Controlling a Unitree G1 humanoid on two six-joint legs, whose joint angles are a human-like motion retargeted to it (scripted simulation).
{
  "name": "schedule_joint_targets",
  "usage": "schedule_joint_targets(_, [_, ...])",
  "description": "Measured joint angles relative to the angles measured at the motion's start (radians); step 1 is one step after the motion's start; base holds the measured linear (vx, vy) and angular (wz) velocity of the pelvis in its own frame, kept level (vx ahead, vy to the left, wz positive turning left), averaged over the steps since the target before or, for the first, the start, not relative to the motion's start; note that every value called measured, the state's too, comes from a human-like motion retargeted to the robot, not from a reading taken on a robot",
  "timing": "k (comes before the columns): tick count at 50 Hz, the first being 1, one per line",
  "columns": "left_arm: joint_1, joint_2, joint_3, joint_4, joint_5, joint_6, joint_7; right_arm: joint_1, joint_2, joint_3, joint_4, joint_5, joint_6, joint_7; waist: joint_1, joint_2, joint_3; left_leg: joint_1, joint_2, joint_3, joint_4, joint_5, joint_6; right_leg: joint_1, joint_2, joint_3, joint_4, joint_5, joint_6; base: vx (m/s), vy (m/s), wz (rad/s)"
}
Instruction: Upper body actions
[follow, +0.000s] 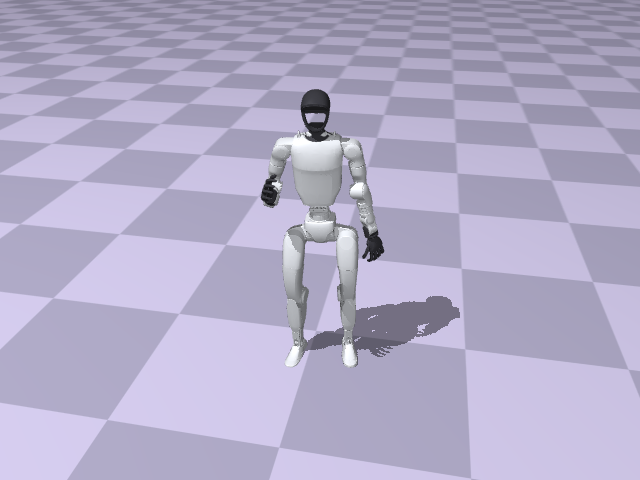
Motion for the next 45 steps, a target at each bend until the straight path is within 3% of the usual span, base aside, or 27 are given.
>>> schedule_joint_targets(10, [-0.009,-0.007,-0.008,-0.018,-0.007,-0.007,-0.02,0.022,-0.003,-0.013,0.126,-0.011,0.017,0.02,0.0,-0.006,-0.005,0.002,0.007,-0.003,-0.002,0.007,-0.005,0.006,-0.004,-0.01,0.0,0.009,0.005,0.0,0.0,0.0])
schedule_joint_targets(15, [-0.02,-0.006,-0.018,-0.014,-0.006,-0.006,-0.037,0.007,0.02,-0.027,0.407,-0.101,0.016,-0.033,0.001,-0.007,-0.005,0.003,0.01,-0.002,-0.002,0.007,-0.007,0.009,-0.004,-0.009,-0.002,0.013,0.007,0.0,0.0,0.0])
schedule_joint_targets(19, [-0.024,-0.008,-0.023,-0.005,0.001,-0.001,-0.044,-0.011,0.048,-0.037,0.706,-0.096,0.031,0.039,0.002,-0.006,-0.007,0.006,0.012,-0.001,-0.001,0.007,-0.009,0.013,-0.003,-0.009,-0.007,0.016,0.007,0.0,0.0,0.0])
schedule_joint_targets(28, [-0.021,-0.017,-0.035,0.01,0.009,0.001,-0.043,-0.084,0.086,-0.055,1.377,-0.19,0.177,0.271,-0.004,0.002,-0.009,0.008,0.015,-0.005,-0.002,0.01,-0.012,0.024,-0.005,-0.023,-0.012,0.019,0.007,0.0,0.0,0.0])
schedule_joint_targets(36, [-0.021,-0.024,-0.042,0.021,0.012,0.004,-0.047,-0.169,0.132,-0.075,1.93,-0.255,0.313,0.282,-0.007,0.006,-0.012,0.006,0.014,-0.014,0.0,0.012,-0.014,0.031,-0.004,-0.031,-0.015,0.017,0.001,0.0,0.0,0.0])
schedule_joint_targets(40, [-0.026,-0.028,-0.041,0.016,0.014,0.003,-0.046,-0.127,0.144,-0.072,1.981,-0.166,0.397,0.314,0.001,0.006,-0.005,0.004,0.013,-0.017,0.001,0.013,-0.015,0.032,-0.002,-0.032,-0.016,0.012,-0.003,0.0,0.0,0.0])
schedule_joint_targets(45, [-0.021,-0.031,-0.041,0.008,0.013,0.003,-0.049,-0.083,0.168,-0.084,1.981,-0.124,0.383,0.27,0.016,0.007,-0.005,0.002,0.016,-0.008,0.0,0.013,-0.018,0.023,-0.004,-0.022,-0.009,0.004,-0.003,0.0,-0.01,-0.05])
